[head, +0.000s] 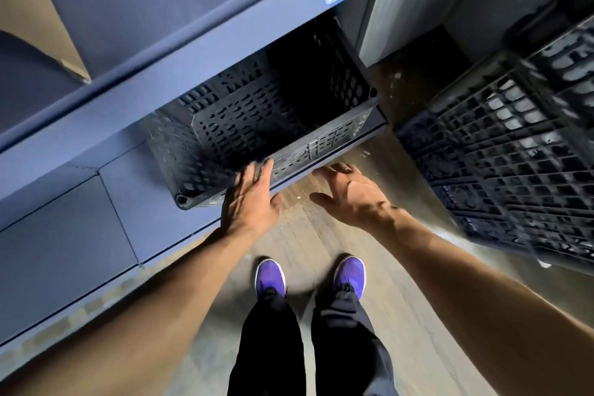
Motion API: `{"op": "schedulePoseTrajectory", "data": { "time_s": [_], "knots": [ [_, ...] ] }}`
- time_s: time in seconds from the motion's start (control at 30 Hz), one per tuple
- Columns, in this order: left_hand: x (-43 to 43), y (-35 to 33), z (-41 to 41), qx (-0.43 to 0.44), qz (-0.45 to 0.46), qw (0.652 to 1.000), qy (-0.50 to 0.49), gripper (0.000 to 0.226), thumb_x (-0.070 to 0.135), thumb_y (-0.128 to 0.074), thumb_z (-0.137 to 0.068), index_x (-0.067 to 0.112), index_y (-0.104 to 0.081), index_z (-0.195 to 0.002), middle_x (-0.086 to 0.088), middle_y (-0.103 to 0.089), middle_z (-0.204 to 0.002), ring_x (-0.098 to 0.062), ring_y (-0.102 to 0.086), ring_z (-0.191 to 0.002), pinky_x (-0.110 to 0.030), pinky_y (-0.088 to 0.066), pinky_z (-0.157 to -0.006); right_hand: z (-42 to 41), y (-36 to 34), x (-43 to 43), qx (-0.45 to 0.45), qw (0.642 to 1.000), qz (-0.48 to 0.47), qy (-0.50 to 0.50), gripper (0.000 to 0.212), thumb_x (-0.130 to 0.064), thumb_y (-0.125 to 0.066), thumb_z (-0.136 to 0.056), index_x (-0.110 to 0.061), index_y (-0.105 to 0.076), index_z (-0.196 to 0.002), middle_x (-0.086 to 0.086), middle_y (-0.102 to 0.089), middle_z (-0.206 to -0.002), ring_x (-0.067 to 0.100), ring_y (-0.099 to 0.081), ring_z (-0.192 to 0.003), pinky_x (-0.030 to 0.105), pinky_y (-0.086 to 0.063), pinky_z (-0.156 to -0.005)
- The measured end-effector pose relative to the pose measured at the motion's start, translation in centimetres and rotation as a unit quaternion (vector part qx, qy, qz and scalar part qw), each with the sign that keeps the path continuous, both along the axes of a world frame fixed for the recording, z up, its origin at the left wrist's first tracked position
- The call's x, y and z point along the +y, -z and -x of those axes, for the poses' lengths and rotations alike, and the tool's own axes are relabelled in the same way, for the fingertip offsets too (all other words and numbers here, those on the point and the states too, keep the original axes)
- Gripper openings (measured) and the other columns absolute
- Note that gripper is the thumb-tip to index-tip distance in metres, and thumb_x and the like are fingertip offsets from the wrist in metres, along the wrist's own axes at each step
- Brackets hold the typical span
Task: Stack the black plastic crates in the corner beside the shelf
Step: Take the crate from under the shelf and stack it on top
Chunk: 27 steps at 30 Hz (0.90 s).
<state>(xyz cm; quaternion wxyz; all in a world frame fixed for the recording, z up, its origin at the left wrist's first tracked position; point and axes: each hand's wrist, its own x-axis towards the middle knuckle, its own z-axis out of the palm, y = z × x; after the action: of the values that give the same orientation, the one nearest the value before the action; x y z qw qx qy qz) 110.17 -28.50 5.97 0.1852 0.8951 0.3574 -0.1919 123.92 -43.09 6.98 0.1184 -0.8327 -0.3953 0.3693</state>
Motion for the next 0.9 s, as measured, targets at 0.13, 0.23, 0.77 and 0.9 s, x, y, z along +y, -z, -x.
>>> {"op": "schedulePoseTrajectory", "data": {
  "time_s": [0.13, 0.23, 0.77, 0.9],
  "knots": [
    [1.0, 1.4, 0.1, -0.005, -0.016, 1.0, 0.019, 0.079, 0.037, -0.059, -0.092, 0.026, -0.014, -0.155, -0.009, -0.031, -0.153, -0.028, -0.033, -0.137, -0.042, -0.032, -0.109, -1.0, 0.6, 2.1, -0.041, 0.998, -0.008, -0.039, 0.065, -0.043, -0.059, -0.091, -0.025, -0.034, -0.148, 0.004, -0.037, -0.151, 0.025, -0.032, -0.135, 0.039, -0.037, -0.107],
    [2.2, 2.2, 0.2, -0.017, -0.02, 1.0, 0.015, 0.077, 0.03, -0.061, -0.091, 0.028, -0.016, -0.154, -0.007, -0.04, -0.14, -0.03, -0.043, -0.125, -0.042, -0.039, -0.099, -2.3, 0.8, 4.2, -0.085, 0.993, -0.026, -0.076, 0.08, -0.037, -0.066, -0.087, -0.029, -0.023, -0.153, 0.003, -0.026, -0.157, 0.025, -0.026, -0.141, 0.043, -0.032, -0.112],
    [7.0, 5.1, 1.1, 0.066, 0.043, 0.997, 0.018, 0.043, 0.034, -0.048, -0.101, 0.028, -0.041, -0.143, -0.011, -0.058, -0.134, -0.035, -0.053, -0.119, -0.042, -0.048, -0.092, -4.1, 3.4, 8.0, -0.177, 0.971, 0.075, -0.143, 0.056, -0.025, -0.058, -0.081, -0.037, -0.05, -0.135, 0.001, -0.044, -0.129, 0.026, -0.036, -0.118, 0.041, -0.033, -0.097],
    [5.7, 4.3, 2.5, 0.069, 0.061, 0.995, 0.041, 0.038, 0.034, -0.046, -0.102, 0.023, -0.046, -0.139, -0.007, -0.056, -0.137, -0.03, -0.051, -0.123, -0.04, -0.046, -0.094, -3.4, 3.1, 6.8, -0.14, 0.97, 0.107, -0.168, 0.061, -0.018, -0.057, -0.085, -0.035, -0.043, -0.142, 0.004, -0.04, -0.136, 0.025, -0.035, -0.123, 0.041, -0.038, -0.098]
  ]
}}
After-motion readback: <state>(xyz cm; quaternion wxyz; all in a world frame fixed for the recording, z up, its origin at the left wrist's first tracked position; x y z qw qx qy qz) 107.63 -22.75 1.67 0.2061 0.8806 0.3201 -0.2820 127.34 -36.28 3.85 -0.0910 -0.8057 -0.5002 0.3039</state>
